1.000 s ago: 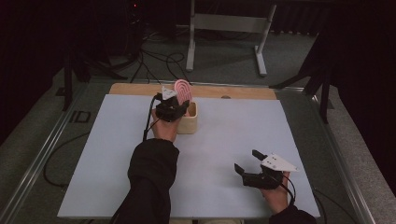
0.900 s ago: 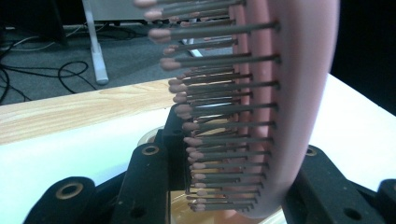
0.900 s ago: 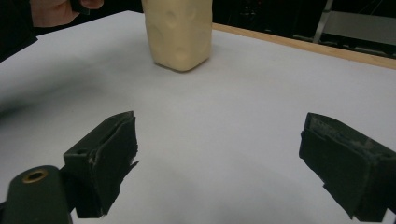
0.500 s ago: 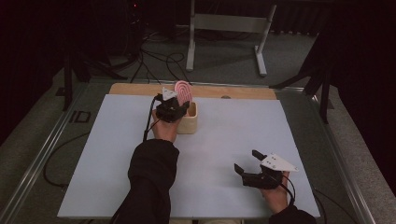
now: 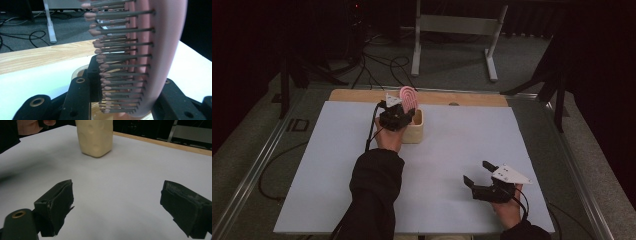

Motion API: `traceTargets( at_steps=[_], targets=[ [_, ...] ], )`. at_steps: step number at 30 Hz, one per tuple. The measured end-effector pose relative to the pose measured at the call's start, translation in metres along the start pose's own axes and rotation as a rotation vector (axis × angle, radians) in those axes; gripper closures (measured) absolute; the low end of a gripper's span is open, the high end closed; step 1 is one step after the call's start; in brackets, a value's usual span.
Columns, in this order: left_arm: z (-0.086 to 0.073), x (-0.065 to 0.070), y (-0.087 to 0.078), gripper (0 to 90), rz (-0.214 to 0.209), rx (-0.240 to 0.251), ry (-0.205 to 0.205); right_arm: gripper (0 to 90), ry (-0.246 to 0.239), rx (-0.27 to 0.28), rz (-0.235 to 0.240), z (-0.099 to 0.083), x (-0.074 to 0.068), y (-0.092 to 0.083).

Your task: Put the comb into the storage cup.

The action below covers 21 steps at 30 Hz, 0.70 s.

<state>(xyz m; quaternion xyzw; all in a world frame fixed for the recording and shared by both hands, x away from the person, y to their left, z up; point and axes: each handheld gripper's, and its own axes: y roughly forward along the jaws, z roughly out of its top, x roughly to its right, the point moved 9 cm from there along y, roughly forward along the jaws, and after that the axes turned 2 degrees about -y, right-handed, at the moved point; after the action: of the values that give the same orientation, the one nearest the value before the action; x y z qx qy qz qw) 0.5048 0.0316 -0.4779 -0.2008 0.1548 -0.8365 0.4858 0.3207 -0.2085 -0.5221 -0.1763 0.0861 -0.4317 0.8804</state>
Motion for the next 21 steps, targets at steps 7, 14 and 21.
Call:
traceTargets(
  at_steps=[7, 14, 21],
  targets=[
    [0.0, -0.004, 0.0, 64.8, -0.004, -0.008, -0.009, 10.8, -0.004, -0.002, 0.002, 0.0, -0.001, 0.0],
    [0.0, -0.009, -0.001, 63.9, -0.003, -0.017, -0.025, 10.8, -0.002, 0.0, -0.001, 0.0, 0.0, 0.0],
    [0.0, -0.012, -0.002, 59.1, 0.0, -0.024, -0.033, 10.8, -0.001, -0.001, -0.001, 0.0, 0.0, 0.0]
  ],
)
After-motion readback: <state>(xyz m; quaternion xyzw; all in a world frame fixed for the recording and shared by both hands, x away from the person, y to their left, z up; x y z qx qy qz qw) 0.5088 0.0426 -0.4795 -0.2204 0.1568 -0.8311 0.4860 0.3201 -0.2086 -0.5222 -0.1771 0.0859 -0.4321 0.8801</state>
